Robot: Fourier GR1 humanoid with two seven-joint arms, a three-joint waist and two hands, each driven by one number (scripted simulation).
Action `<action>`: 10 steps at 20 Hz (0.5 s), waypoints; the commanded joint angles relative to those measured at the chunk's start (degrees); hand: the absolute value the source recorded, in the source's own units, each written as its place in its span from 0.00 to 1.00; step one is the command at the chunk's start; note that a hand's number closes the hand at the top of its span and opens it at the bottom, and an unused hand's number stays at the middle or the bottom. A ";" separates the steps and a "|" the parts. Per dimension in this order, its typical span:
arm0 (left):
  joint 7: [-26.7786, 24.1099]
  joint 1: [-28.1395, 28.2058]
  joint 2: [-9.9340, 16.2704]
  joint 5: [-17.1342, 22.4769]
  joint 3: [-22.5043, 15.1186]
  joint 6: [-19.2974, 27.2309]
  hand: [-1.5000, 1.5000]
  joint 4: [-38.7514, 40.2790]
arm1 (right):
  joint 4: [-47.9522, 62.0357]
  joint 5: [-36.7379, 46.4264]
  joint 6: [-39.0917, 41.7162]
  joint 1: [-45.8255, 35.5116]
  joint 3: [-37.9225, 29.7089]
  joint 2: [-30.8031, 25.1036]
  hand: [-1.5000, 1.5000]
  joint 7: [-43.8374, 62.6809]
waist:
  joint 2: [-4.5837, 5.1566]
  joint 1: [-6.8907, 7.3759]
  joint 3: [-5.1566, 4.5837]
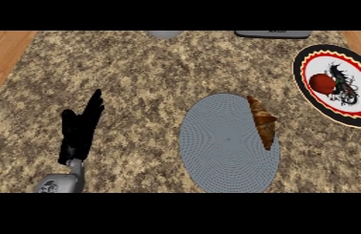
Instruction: Pick the bell pepper from the placemat and place it in the plate
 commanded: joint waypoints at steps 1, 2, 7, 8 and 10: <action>0.88 -0.40 0.37 -0.49 0.16 0.24 0.50 -0.33 | -0.38 -0.57 4.10 1.67 -0.30 -1.05 0.00 -3.62 | 0.09 0.26 0.05; 0.54 2.40 -1.18 -1.13 -2.01 0.54 0.50 -2.58 | -0.88 0.16 -0.93 0.32 0.62 3.55 0.00 -2.59 | -0.12 0.76 -0.01; -2.06 2.33 -1.56 -1.41 -1.41 1.11 0.50 -0.46 | -0.75 0.70 -1.83 2.41 1.00 0.38 0.00 -2.16 | 0.24 0.85 0.03; -2.97 2.88 -1.42 -1.77 -1.42 1.10 0.50 0.46 | -0.83 0.88 -1.39 2.21 1.29 0.31 0.00 -2.07 | 0.16 0.64 0.00; -0.52 -0.63 -1.05 -1.97 -0.81 1.48 0.50 0.35 | -0.87 1.66 -7.46 3.30 1.85 3.77 0.00 -2.71 | 0.31 0.51 0.04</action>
